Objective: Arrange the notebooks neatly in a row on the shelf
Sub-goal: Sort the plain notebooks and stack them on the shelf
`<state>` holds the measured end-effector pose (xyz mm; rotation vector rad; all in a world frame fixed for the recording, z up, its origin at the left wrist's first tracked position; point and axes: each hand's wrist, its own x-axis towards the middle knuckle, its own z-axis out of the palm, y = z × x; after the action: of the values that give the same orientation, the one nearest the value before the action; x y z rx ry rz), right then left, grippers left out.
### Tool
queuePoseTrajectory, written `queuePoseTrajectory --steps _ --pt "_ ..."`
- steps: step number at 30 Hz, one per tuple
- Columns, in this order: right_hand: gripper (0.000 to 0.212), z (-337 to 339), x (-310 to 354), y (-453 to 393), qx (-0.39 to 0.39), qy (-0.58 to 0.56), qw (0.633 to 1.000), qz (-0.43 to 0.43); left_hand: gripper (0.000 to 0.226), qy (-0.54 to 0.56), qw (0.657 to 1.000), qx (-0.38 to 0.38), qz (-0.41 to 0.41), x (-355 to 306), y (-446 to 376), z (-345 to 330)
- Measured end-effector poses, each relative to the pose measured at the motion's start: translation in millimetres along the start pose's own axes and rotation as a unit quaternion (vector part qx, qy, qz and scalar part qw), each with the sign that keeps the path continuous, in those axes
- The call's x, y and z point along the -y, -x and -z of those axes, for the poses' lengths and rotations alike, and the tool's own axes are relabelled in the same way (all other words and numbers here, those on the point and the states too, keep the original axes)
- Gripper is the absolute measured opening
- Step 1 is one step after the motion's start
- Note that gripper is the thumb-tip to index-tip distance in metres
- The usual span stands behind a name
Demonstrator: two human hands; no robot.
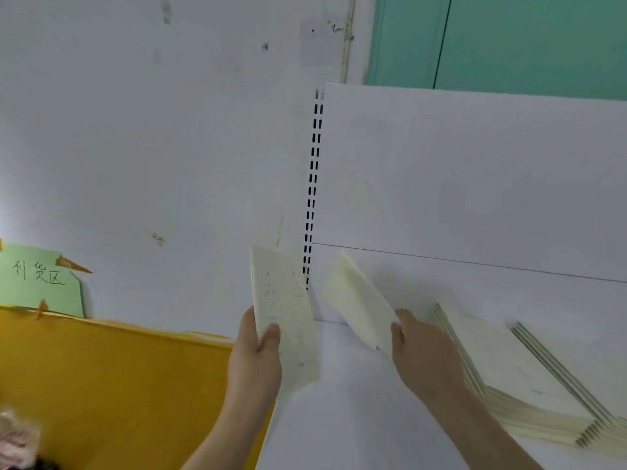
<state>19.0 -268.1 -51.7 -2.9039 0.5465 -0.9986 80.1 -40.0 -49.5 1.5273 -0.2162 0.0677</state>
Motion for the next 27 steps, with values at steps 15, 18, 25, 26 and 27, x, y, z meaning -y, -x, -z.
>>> queuePoseTrajectory --steps 15,18,25,26,27 --pt "0.057 14.4 78.4 88.3 -0.04 -0.13 0.978 0.155 0.019 0.096 0.988 0.123 -0.007 -10.3 27.2 -51.4" --pt "0.048 24.0 45.8 94.1 -0.055 -0.148 0.975 0.156 0.017 0.119 0.981 0.15 0.02 -10.8 30.2 -60.8" --pt "0.059 61.2 -16.4 112.2 -0.054 -0.243 0.959 -0.136 0.016 0.166 0.954 0.242 0.065 -22.3 46.0 -99.3" --pt "0.057 68.0 -21.5 113.9 -0.047 -0.252 0.955 -0.152 0.015 0.16 0.951 0.253 0.075 -24.2 49.3 -107.7" --pt "0.053 74.7 -28.4 115.8 -0.043 -0.257 0.95 -0.171 0.014 0.15 0.95 0.262 0.082 -25.8 52.3 -116.1"
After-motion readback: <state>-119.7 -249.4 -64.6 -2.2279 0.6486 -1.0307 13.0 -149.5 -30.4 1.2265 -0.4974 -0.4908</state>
